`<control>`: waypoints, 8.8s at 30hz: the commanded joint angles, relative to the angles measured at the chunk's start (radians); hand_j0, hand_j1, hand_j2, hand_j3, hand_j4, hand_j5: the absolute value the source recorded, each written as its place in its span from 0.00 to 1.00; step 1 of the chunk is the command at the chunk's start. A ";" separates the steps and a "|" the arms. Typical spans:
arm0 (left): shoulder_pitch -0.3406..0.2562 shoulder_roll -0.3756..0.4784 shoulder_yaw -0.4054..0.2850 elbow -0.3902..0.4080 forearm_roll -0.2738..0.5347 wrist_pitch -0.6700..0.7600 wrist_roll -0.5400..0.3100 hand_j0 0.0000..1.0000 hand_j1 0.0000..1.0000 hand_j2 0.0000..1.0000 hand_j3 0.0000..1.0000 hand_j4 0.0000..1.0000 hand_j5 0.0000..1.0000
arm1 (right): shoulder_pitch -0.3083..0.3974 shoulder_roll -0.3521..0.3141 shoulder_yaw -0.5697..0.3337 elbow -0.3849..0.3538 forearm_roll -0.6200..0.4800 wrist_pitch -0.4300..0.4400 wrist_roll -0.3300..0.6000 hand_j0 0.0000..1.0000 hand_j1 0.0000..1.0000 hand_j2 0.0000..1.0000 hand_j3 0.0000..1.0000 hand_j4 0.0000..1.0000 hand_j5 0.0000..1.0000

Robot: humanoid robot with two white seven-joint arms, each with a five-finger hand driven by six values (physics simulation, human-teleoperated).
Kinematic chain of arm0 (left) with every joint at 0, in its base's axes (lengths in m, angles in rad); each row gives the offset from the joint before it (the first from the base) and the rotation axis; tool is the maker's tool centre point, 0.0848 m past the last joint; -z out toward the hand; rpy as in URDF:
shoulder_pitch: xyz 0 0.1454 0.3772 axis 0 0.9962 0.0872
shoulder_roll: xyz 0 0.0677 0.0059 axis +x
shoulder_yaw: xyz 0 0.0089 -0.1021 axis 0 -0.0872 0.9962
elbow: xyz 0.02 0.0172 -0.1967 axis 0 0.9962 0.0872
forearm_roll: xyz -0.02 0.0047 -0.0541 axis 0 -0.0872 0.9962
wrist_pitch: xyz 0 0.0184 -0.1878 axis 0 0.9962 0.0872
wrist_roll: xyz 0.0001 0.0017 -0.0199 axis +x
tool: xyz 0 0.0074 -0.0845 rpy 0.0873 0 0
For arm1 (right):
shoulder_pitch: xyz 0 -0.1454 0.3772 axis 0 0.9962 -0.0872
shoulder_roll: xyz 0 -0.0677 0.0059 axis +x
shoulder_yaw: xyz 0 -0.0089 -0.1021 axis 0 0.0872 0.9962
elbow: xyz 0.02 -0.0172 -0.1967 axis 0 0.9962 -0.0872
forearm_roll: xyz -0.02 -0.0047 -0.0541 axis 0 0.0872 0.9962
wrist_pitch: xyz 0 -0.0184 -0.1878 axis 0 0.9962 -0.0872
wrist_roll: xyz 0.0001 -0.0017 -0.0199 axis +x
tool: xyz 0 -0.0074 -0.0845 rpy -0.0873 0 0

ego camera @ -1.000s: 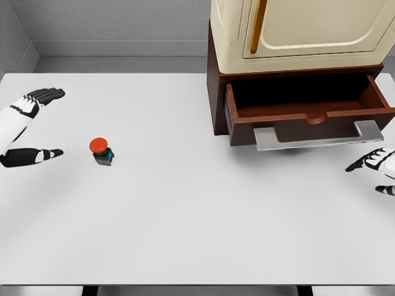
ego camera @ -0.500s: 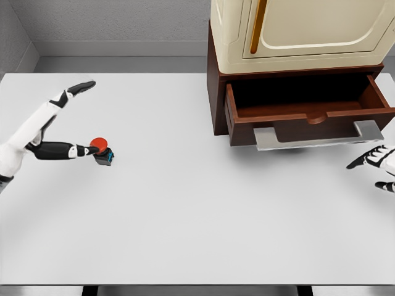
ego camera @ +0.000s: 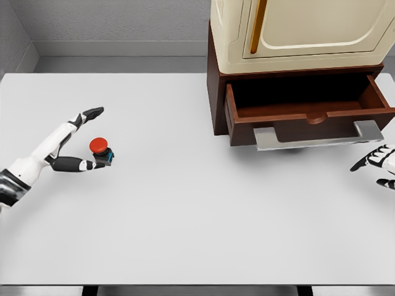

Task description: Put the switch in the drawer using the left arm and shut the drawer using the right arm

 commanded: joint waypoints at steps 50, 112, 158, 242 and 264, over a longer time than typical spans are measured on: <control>-0.018 -0.046 0.001 0.135 -0.044 -0.067 0.002 0.90 0.90 0.90 0.90 0.90 0.90 | 0.009 -0.008 0.000 -0.025 0.004 0.001 -0.004 0.68 0.68 0.68 0.68 0.68 0.68; -0.052 -0.167 -0.047 -0.037 -0.021 -0.053 -0.001 0.36 0.36 0.36 0.36 0.36 0.36 | 0.008 -0.006 -0.003 -0.027 0.003 0.001 -0.004 0.69 0.69 0.69 0.69 0.69 0.69; -0.288 -0.517 -0.136 -0.168 -0.245 0.034 -0.001 0.37 0.37 0.37 0.37 0.37 0.37 | 0.008 -0.006 -0.005 -0.027 0.004 0.001 0.000 0.68 0.68 0.68 0.68 0.68 0.68; -0.456 -0.240 0.048 -0.409 -0.484 -0.107 0.000 1.00 1.00 1.00 1.00 1.00 1.00 | -0.006 -0.003 -0.006 -0.035 0.000 0.001 -0.002 0.69 0.69 0.69 0.69 0.69 0.69; 0.104 0.057 0.420 -0.124 -0.317 -0.107 -0.216 1.00 1.00 1.00 1.00 1.00 1.00 | -0.081 0.041 0.032 -0.062 0.003 0.001 -0.004 0.67 0.67 0.67 0.67 0.67 0.67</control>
